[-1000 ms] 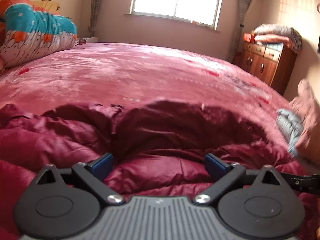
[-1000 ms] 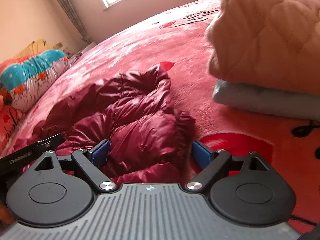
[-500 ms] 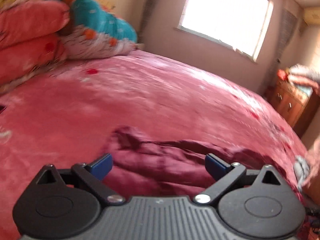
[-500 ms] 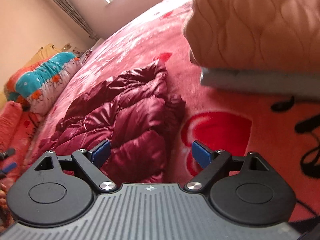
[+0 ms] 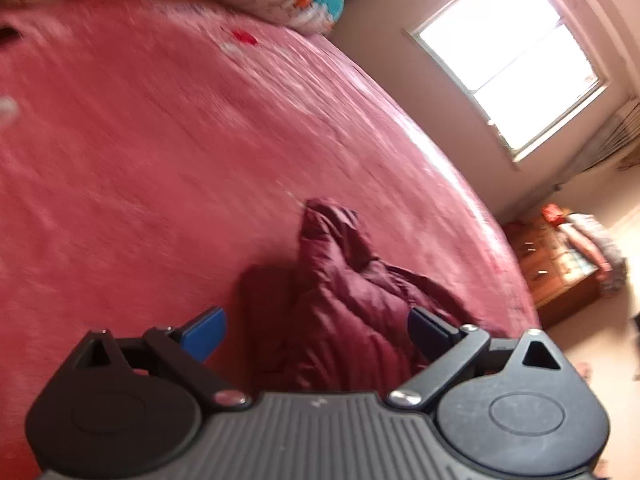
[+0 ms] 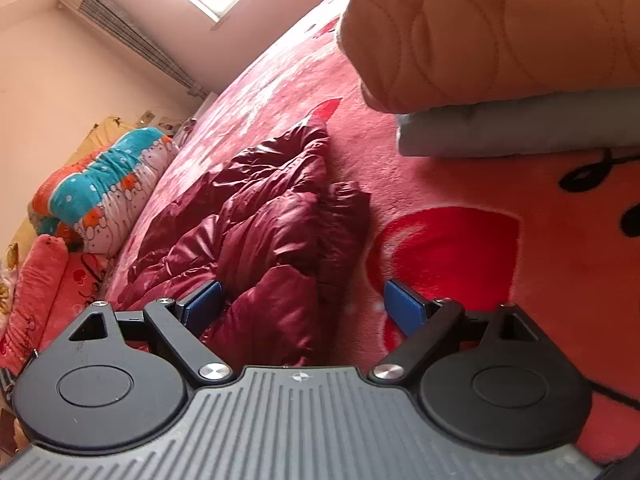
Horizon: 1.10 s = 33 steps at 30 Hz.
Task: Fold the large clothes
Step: 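Grasp the folded jacket bundle with both grippers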
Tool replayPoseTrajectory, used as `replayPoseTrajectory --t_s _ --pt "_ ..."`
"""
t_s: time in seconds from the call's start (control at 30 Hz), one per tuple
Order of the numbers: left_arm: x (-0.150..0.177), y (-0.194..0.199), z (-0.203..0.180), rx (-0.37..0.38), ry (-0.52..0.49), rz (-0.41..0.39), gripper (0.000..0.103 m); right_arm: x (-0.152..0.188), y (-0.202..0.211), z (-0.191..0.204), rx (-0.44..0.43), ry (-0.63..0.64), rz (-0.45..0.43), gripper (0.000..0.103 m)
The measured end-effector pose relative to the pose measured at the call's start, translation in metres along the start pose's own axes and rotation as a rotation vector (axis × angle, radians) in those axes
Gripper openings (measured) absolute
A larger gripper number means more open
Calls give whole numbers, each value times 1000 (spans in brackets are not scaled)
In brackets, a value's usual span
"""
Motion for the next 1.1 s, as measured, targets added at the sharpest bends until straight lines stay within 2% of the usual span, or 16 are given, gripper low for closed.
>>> replayPoseTrajectory --t_s 0.1,0.3,0.67,0.83,1.1 --pt "1 -11 4 25 26 36 97 0 -6 3 -22 3 6 103" --pt "7 -33 14 -16 49 117 97 -2 -14 13 -88 25 51 103" --pt "8 -50 12 -5 17 151 102 -9 -32 19 -209 0 112 103" --pt "10 -57 8 26 4 172 102 -10 -37 23 -233 1 123 103" --pt "13 -68 2 36 -18 185 102 -11 -44 30 -249 19 126 103"
Point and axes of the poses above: each gripper's, at about its wrist camera, not at the fingertips, and y roughly against the way its jaws point, z to its left, x to its underside, the point moved 4 cm from there along -y, roughly the way its jaws point, and after that the axes turned 10 degrees about x, right-handed, at the moved point
